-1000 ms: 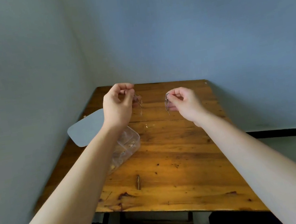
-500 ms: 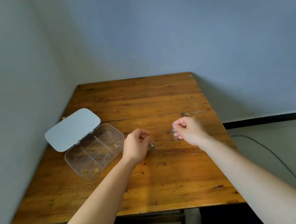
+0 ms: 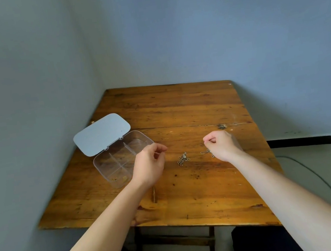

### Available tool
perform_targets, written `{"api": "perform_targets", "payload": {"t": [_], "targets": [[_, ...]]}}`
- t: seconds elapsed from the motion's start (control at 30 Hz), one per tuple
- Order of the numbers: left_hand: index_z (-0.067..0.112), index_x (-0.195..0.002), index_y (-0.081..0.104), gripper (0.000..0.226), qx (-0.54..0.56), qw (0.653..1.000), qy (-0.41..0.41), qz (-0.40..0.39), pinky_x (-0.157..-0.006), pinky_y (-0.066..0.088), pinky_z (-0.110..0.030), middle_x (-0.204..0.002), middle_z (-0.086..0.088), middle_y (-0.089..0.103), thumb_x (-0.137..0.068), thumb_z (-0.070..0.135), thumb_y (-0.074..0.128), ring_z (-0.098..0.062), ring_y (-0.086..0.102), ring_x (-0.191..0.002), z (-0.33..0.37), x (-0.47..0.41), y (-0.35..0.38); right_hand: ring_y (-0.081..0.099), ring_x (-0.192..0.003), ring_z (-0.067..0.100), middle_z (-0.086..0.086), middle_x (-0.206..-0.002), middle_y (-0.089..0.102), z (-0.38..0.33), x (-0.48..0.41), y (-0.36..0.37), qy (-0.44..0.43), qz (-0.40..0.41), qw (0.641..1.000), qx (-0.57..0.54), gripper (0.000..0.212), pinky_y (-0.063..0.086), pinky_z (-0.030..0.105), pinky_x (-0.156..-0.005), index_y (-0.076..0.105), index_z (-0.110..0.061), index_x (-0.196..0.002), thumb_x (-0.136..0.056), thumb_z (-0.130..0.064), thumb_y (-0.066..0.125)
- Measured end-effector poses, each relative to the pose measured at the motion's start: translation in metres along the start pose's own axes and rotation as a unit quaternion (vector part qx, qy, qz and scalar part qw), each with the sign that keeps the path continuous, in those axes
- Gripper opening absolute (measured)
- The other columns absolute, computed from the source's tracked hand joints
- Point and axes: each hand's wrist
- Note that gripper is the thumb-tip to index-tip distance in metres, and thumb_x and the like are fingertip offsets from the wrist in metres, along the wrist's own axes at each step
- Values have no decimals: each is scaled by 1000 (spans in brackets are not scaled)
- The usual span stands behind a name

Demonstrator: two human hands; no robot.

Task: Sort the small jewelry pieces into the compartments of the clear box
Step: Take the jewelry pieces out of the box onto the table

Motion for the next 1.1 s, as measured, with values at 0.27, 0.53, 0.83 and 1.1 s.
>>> {"api": "perform_targets", "payload": {"t": [0.27, 0.53, 0.83, 1.1], "targets": [[20, -111, 67, 19, -130, 989, -67, -8, -76, 57, -32, -103, 4, 67, -94, 16, 59, -12, 63, -91, -43, 13, -86, 61, -98, 6, -9, -117, 70, -68, 4, 36, -117, -66, 988, -71, 24, 42, 15, -71, 70, -30, -116, -99, -21, 57], [28, -111, 66, 25, -217, 943, -105, -229, -69, 48, -21, -105, 9, 65, -87, 35, 61, -5, 59, -88, -64, 12, -122, 54, -124, 22, 0, -138, 58, -136, 23, 81, -310, -200, 927, 67, 54, 51, 40, -97, 57, -26, -138, -89, -4, 58], [24, -124, 59, 39, -417, 855, -28, -308, -77, 52, -30, -126, -1, 59, -89, 41, 59, -19, 60, -100, -63, 3, -107, 59, -108, 34, 12, -121, 55, -169, 32, 94, -367, -257, 844, 295, 50, 45, 39, -72, 56, -13, -134, -85, -6, 58], [26, -121, 65, 30, -248, 910, -70, -324, -88, 53, -33, -113, 7, 64, -90, 26, 65, -12, 60, -97, -71, -1, -112, 60, -109, 30, 8, -123, 61, -167, 24, 100, -360, -281, 852, 256, 39, 52, 39, -84, 65, -21, -128, -93, -6, 56]]}}
Point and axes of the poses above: each hand's wrist, its own x-axis away from the middle knuckle, its own y-axis out of the palm, z = x × y
